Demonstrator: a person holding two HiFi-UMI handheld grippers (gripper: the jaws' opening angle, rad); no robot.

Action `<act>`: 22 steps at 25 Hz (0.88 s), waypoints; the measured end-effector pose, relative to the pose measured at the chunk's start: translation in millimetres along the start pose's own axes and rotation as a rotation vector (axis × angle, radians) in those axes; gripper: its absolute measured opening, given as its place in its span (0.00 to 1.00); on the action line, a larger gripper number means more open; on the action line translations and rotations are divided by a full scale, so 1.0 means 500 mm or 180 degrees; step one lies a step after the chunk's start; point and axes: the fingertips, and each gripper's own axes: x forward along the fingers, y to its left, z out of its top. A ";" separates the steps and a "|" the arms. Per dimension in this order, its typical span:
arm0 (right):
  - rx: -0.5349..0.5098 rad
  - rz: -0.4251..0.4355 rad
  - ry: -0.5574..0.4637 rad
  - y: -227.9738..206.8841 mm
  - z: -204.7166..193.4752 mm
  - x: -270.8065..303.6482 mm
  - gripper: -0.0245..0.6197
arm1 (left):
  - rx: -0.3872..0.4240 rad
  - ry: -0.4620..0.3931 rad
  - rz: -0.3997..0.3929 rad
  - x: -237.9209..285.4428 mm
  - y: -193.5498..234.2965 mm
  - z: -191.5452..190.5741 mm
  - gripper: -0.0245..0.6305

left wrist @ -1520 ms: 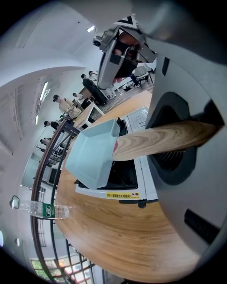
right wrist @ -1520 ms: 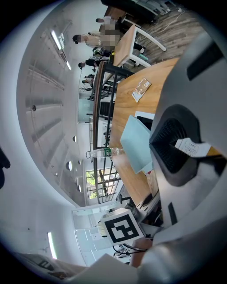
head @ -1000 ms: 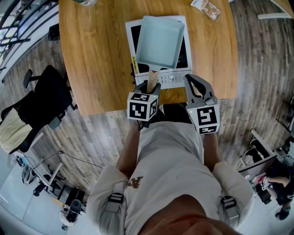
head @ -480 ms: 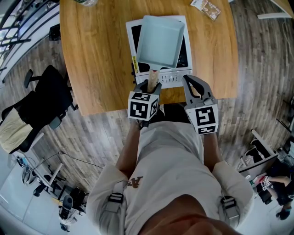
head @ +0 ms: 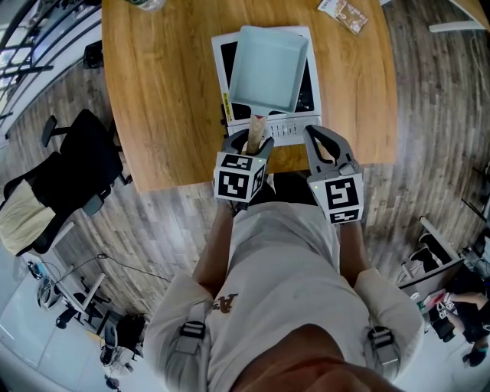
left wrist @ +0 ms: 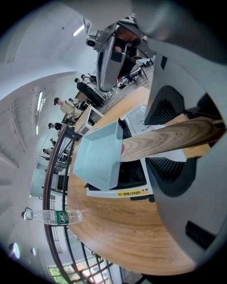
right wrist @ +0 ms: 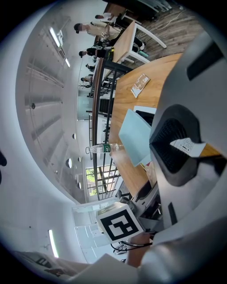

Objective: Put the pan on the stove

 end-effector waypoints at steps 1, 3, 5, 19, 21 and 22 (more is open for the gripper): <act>0.0000 -0.0001 -0.0005 0.001 0.001 -0.001 0.06 | 0.0005 -0.0008 0.0006 -0.003 0.001 0.001 0.39; -0.0003 -0.0004 -0.0015 0.003 0.002 -0.003 0.06 | 0.0014 -0.0016 0.0015 -0.007 0.002 0.002 0.39; -0.0006 -0.0010 -0.0023 0.004 0.003 -0.004 0.06 | 0.0028 -0.0025 0.0015 -0.010 0.001 0.003 0.39; -0.0042 -0.0083 -0.0090 0.021 0.019 -0.018 0.06 | 0.0122 -0.0223 0.0042 -0.053 0.016 0.028 0.40; -0.0047 -0.0102 -0.0109 0.025 0.023 -0.022 0.06 | 0.0135 -0.0272 0.0051 -0.064 0.019 0.036 0.40; -0.0050 -0.0113 -0.0119 0.026 0.025 -0.025 0.06 | 0.0143 -0.0300 0.0056 -0.071 0.020 0.040 0.40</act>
